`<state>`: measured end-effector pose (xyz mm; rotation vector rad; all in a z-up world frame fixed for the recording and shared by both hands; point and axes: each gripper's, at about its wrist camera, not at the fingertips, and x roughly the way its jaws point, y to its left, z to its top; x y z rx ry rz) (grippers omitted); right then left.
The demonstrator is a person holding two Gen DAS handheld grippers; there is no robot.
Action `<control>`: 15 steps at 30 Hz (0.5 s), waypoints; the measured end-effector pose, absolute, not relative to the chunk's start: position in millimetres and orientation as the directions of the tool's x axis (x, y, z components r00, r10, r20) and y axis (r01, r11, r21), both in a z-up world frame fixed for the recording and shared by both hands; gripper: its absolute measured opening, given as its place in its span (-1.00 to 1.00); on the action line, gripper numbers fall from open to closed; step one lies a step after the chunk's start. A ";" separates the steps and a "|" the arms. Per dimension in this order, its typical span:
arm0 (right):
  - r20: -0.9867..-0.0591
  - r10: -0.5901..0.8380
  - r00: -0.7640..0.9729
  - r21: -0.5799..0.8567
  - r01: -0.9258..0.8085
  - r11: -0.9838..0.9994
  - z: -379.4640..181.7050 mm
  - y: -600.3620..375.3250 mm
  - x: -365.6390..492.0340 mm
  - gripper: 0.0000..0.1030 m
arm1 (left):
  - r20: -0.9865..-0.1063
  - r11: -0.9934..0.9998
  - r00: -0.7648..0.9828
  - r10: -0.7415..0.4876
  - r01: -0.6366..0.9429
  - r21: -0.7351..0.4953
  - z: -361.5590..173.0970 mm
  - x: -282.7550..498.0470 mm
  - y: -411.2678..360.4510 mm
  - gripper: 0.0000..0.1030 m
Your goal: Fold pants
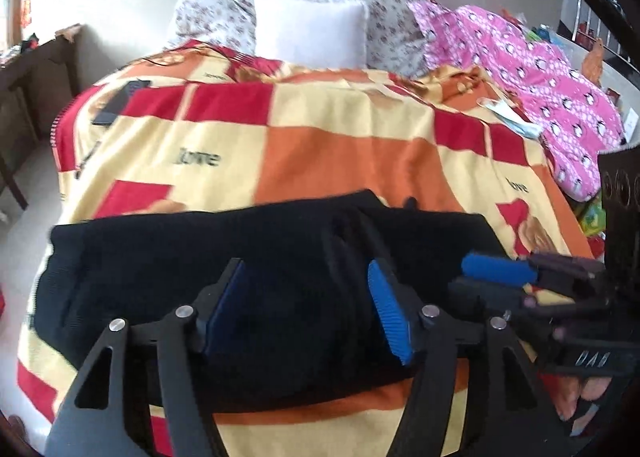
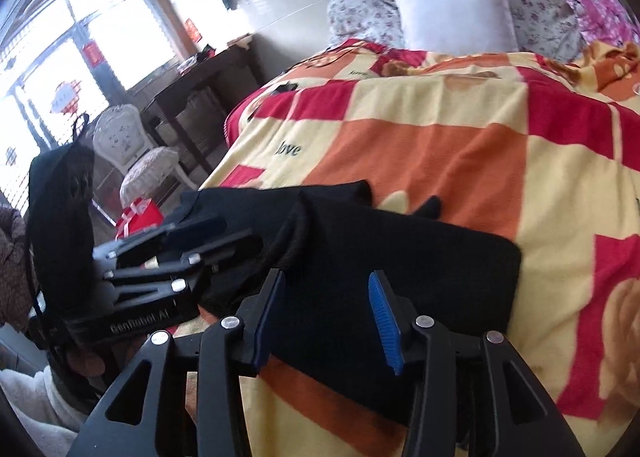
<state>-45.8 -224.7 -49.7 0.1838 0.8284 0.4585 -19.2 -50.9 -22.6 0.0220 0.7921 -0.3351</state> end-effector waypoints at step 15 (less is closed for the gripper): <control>-0.697 0.384 0.606 0.189 -0.361 0.913 -53.1 -187.3 -34.7 0.05 | -0.688 0.975 0.692 -0.218 0.188 -0.119 -23.5 -18.8 -5.0 0.32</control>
